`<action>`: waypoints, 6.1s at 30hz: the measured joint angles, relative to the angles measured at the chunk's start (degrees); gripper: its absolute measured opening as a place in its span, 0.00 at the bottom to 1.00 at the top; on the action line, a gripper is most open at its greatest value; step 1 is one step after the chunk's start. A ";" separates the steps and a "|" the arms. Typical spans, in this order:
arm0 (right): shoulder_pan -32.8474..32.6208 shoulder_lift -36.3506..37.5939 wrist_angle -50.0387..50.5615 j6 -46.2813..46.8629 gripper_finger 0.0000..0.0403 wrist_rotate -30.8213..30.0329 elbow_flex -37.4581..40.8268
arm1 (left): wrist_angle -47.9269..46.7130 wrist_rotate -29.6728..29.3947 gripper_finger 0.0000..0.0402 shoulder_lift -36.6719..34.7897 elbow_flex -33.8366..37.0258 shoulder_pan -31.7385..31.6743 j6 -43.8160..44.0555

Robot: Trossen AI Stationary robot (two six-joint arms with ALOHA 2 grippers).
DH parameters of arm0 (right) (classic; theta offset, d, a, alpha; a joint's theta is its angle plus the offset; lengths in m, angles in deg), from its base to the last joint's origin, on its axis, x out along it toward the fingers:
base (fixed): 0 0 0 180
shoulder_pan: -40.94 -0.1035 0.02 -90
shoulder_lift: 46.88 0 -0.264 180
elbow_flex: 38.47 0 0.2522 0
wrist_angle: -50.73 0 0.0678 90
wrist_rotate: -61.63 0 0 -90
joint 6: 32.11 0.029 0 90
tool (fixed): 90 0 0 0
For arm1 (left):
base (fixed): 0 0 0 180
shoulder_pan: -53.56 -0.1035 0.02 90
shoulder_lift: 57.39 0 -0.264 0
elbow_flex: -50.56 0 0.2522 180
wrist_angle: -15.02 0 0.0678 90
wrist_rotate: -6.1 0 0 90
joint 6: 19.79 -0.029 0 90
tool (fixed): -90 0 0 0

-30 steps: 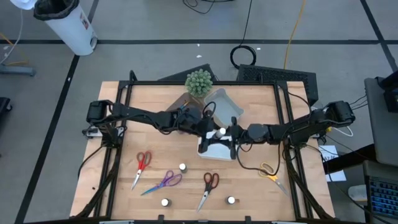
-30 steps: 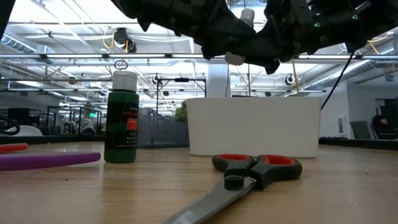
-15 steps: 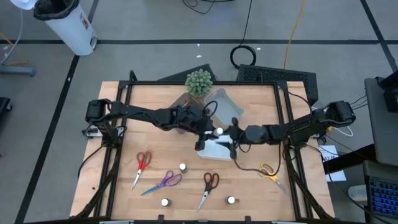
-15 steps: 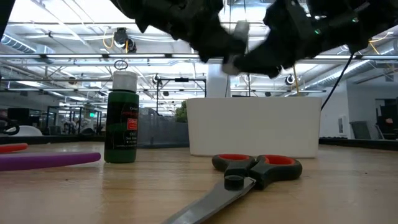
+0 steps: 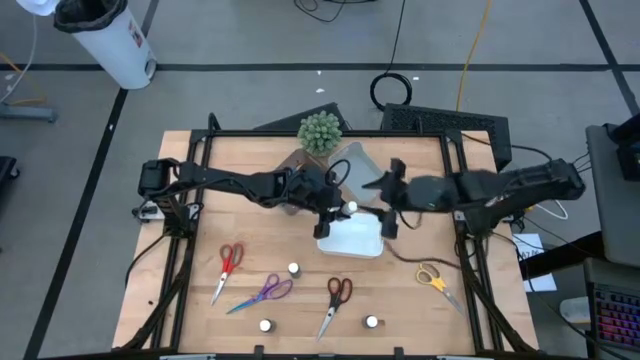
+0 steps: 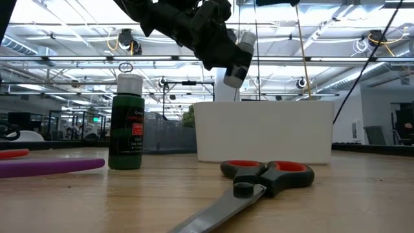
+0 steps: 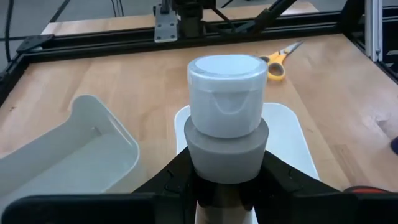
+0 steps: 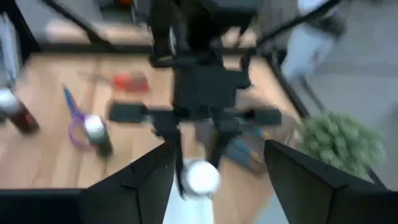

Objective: Pick & Place Paint Supplies
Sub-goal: Put the white paint bottle into the gray bin, then put the blue paint bottle into the gray bin

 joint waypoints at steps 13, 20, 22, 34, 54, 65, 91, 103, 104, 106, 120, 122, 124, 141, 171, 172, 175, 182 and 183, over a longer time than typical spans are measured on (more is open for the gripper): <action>8.35 -23.13 34.04 -4.39 0.54 13.18 -29.91 | 0.24 0.06 0.28 0.00 0.00 0.26 0.19; 7.93 -25.76 34.00 -4.92 0.53 14.45 -28.00 | -0.26 -0.24 0.27 0.00 0.00 0.26 0.33; 7.96 -25.45 33.81 -4.06 0.53 16.17 -27.49 | -0.26 -0.26 0.27 0.00 0.00 0.26 0.44; 7.96 -25.59 32.57 -3.44 0.41 15.85 -24.25 | -0.05 -0.28 0.27 0.00 0.00 0.26 0.66; 8.41 -24.49 30.98 -4.31 0.27 15.93 -24.19 | -4.50 -3.68 0.39 -2.32 0.00 0.31 1.80; 15.20 -22.68 32.72 -7.41 0.27 16.26 -24.23 | -15.33 -7.48 0.94 -24.59 4.91 -1.93 0.66; 47.43 -40.53 31.22 -19.17 0.27 29.42 -28.36 | -11.17 -7.93 0.91 -34.10 15.28 -8.46 0.50; 47.43 -46.68 28.87 -22.12 0.27 24.86 -28.56 | -11.65 -7.85 0.90 -34.10 15.28 -8.49 1.79; 47.43 -46.68 28.84 -22.12 0.27 24.81 -28.56 | -11.65 -7.83 0.91 -34.10 15.28 -8.49 1.81; 47.41 -46.71 28.27 -22.12 0.28 24.90 -28.54 | -11.67 -7.85 0.92 -34.10 15.28 -8.49 1.83; 44.06 -44.76 29.38 -23.76 0.58 23.76 -28.27 | -12.02 -7.82 0.93 -34.10 15.28 -8.49 1.99; 42.97 -43.48 30.12 -24.63 0.58 21.55 -28.30 | -12.02 -7.82 0.93 -34.10 15.28 -8.49 2.19; 42.09 -41.50 31.73 -25.14 0.56 19.38 -28.27 | -12.02 -7.82 0.93 -34.10 15.27 -8.49 2.19; 21.10 -13.91 42.12 -6.06 0.47 17.20 -24.13 | -6.59 -5.39 0.93 -47.37 26.48 -14.35 0.62; -28.82 -16.08 -13.51 5.23 0.71 11.40 -2.07 | 0.27 -7.39 0.90 -65.55 41.07 -16.99 9.33; -29.18 -18.26 -10.11 5.44 0.71 11.46 -4.35 | 0.46 -7.39 0.90 -65.57 41.07 -16.99 9.29; -30.22 -24.34 0.01 5.78 0.70 11.43 -10.64 | 0.48 -7.39 0.90 -65.56 41.07 -16.99 9.09; -30.71 -33.92 9.63 10.02 0.65 13.64 -15.96 | 0.48 -7.39 0.90 -65.55 41.07 -16.99 9.33; -30.70 -34.57 10.34 10.07 0.64 14.40 -15.97 | 0.48 -7.39 0.90 -65.55 41.07 -16.97 9.33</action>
